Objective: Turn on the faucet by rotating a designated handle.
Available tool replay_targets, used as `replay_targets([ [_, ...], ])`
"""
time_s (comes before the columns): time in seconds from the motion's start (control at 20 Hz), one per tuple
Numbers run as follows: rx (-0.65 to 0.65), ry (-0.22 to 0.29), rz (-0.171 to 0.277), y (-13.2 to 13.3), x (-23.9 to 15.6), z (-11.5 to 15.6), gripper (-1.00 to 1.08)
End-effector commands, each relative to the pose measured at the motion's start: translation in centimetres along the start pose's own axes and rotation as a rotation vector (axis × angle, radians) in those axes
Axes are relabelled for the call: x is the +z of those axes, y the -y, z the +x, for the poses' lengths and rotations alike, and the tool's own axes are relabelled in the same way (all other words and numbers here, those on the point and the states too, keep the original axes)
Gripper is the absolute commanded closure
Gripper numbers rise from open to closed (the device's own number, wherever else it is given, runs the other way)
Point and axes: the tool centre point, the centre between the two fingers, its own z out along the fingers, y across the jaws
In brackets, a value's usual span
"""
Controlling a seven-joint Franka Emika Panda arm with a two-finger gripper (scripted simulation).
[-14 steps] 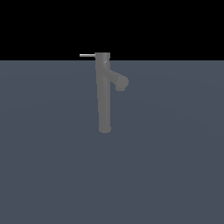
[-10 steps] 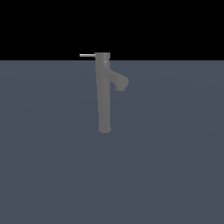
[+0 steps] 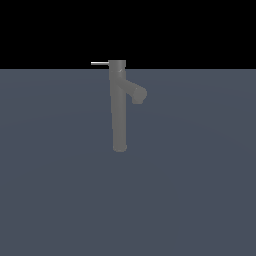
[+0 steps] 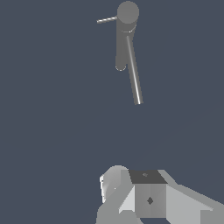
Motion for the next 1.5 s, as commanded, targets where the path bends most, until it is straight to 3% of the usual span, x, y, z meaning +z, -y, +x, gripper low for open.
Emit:
replay_targets([
  [0.0, -0.001, 0.000, 0.000, 0.0, 0.0, 0.2, 1.08],
  [0.6, -0.026, -0.003, -0.008, 0.3, 1.1, 5.2, 1.08],
  [1.45, -0.106, -0.012, -0.022, 1.8, 8.2, 19.4, 1.08],
])
